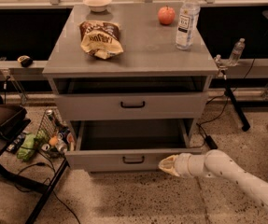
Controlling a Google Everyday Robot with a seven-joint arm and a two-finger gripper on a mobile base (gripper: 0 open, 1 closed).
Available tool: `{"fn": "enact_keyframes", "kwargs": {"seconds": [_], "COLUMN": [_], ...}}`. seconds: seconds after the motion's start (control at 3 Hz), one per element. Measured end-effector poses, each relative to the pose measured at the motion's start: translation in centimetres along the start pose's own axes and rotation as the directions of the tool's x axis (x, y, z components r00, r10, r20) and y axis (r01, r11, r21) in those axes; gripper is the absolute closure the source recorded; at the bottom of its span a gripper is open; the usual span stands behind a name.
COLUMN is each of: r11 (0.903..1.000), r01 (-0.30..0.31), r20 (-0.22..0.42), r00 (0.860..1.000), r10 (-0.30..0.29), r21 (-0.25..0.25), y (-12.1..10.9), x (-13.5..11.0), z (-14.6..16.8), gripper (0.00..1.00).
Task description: Close middle drawer
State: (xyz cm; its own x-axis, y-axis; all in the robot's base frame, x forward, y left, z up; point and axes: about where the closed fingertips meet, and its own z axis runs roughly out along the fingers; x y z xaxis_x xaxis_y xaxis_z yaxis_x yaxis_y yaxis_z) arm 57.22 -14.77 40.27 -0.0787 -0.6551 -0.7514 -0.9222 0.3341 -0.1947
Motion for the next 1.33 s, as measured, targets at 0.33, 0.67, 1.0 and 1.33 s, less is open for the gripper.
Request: {"fn": "enact_keyframes", "kwargs": {"seconds": [0.33,0.67,1.0,1.33], "r11": [0.9998,0.9997,0.9996,0.9996], "r01": [0.019,0.023,0.026,0.026], "r20": [0.028,0.033,0.038,0.039], "r00": [0.999,0.999,0.999,0.999], "r10": [-0.019,-0.023,-0.026,-0.026], "r21": [0.001,-0.002,0.010,0.009], "y": [-1.4,-1.7,-3.9,-4.0], "x": [0.1,0.4,0.9,1.1], "z": [1.6,2.6,3.8,4.1], "gripper": [1.00,1.00,1.00,1.00]}}
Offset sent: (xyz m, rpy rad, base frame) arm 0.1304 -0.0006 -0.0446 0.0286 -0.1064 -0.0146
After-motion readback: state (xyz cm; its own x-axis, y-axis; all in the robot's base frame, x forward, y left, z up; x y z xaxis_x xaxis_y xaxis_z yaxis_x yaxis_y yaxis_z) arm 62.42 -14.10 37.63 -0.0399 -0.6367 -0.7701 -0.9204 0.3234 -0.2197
